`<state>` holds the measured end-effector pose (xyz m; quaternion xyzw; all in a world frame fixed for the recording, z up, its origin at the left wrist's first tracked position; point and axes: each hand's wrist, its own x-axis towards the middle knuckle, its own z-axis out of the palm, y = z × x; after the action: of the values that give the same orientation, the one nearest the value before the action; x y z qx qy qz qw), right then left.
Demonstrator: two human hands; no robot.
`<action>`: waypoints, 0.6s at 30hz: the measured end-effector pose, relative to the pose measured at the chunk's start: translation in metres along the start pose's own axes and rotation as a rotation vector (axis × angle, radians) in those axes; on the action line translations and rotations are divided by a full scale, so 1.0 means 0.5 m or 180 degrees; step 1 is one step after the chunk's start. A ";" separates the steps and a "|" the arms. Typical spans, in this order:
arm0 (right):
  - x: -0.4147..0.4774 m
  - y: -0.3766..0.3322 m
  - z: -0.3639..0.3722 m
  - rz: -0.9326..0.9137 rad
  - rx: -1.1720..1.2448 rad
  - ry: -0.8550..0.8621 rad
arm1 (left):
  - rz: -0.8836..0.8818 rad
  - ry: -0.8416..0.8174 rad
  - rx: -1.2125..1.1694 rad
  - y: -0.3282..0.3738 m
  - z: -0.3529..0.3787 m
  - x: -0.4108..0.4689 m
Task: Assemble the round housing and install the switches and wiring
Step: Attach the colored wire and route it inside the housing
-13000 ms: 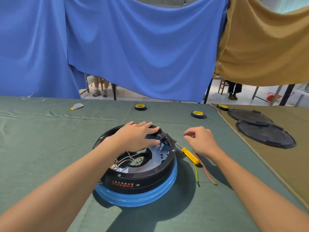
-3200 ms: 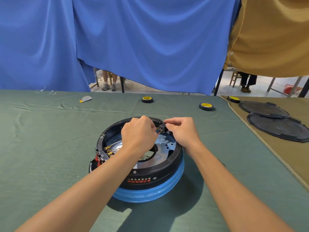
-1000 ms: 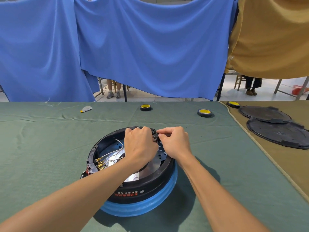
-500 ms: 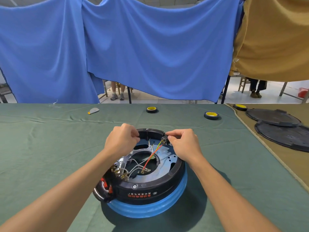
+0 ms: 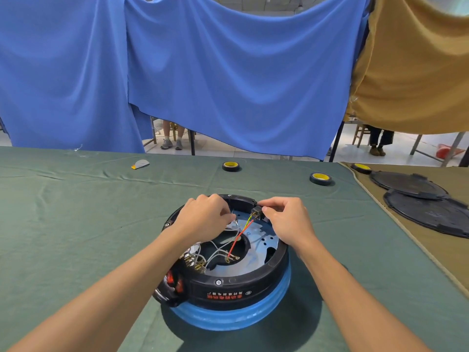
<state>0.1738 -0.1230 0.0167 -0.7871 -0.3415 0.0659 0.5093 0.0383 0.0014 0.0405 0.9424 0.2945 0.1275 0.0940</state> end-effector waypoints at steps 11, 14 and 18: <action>-0.001 0.007 0.000 0.0000 0.0165 0.0017 | -0.0680 0.0115 0.0151 0.032 0.029 0.044; 0.001 0.007 0.000 -0.0002 0.0151 0.0013 | -0.0822 0.0071 -0.0421 0.027 0.019 0.047; 0.000 0.007 0.001 0.0003 0.0170 0.0008 | -0.0588 0.0030 -0.1481 0.018 -0.007 0.037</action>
<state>0.1753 -0.1234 0.0135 -0.7735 -0.3386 0.0742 0.5306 0.0567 0.0054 0.0498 0.8639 0.3425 0.1871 0.3183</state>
